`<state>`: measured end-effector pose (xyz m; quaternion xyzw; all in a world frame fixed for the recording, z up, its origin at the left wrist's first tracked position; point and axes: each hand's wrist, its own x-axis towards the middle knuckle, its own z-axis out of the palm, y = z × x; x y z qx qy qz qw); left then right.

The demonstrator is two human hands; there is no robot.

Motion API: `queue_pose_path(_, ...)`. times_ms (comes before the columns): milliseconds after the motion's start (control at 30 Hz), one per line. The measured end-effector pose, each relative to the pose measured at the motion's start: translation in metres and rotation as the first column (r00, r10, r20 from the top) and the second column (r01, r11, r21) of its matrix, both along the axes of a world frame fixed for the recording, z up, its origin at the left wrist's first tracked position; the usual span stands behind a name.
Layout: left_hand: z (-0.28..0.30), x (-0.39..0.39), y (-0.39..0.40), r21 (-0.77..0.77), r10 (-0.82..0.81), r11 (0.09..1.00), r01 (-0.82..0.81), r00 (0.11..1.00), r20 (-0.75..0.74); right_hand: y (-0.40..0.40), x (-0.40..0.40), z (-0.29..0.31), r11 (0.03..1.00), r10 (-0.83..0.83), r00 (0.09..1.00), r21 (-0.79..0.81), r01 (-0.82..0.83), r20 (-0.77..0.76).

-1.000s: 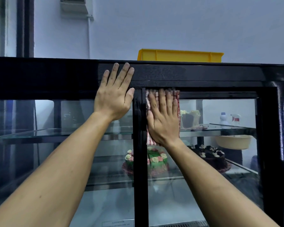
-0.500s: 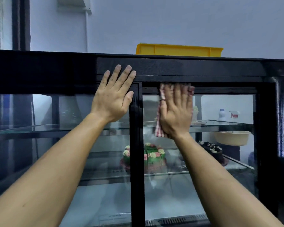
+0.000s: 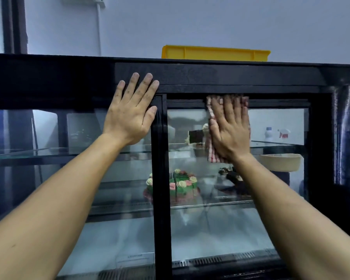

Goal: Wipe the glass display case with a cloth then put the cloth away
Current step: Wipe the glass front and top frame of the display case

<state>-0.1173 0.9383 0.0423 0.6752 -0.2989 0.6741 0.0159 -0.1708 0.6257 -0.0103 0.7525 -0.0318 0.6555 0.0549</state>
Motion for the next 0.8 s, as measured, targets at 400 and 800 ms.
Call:
queue_pose_path(400,-0.005,-0.003,-0.002,0.107,0.055,0.993,-0.058,0.998,0.034,0.117,0.014,-0.028,0.995,0.078,0.996,-0.067,-0.080,-0.037)
queue_pose_path(800,-0.011,-0.003,-0.004,0.082,0.053,0.995,-0.054,0.999,0.013,-0.096,-0.034,-0.029,0.871,0.009,1.000,0.491,-0.013,0.009)
